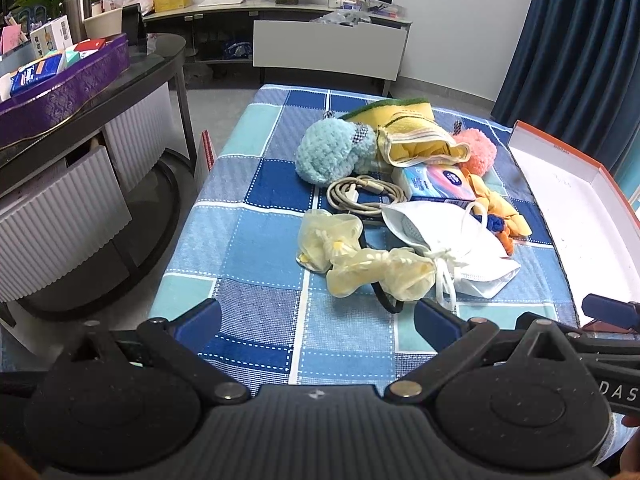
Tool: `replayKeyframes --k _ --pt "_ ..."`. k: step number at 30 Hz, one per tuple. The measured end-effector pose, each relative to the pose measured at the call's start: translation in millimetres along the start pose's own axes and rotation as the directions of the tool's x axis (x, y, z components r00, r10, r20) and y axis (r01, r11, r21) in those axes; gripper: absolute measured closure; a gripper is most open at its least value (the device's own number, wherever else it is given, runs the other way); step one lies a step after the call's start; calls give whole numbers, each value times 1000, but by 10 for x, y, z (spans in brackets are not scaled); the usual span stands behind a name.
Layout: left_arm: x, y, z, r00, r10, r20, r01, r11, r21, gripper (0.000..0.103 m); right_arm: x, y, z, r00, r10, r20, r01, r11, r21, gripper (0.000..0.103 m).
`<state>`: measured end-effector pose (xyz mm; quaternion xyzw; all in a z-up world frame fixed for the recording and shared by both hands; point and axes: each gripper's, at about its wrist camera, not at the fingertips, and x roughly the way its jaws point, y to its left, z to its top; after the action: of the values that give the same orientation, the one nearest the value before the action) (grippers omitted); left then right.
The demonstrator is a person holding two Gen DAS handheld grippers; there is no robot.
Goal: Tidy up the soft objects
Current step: 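Move both tools toward the pile of soft items on the tablecloth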
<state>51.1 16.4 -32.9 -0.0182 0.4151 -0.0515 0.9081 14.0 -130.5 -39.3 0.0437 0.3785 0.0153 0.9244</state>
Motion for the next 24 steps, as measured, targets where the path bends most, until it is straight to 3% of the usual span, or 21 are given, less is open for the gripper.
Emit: replayKeyframes --k 24 --pt "89 -4 10 1000 8 -11 -8 1000 4 0 58 -18 -9 1000 -3 -14 3 1000 -2 1"
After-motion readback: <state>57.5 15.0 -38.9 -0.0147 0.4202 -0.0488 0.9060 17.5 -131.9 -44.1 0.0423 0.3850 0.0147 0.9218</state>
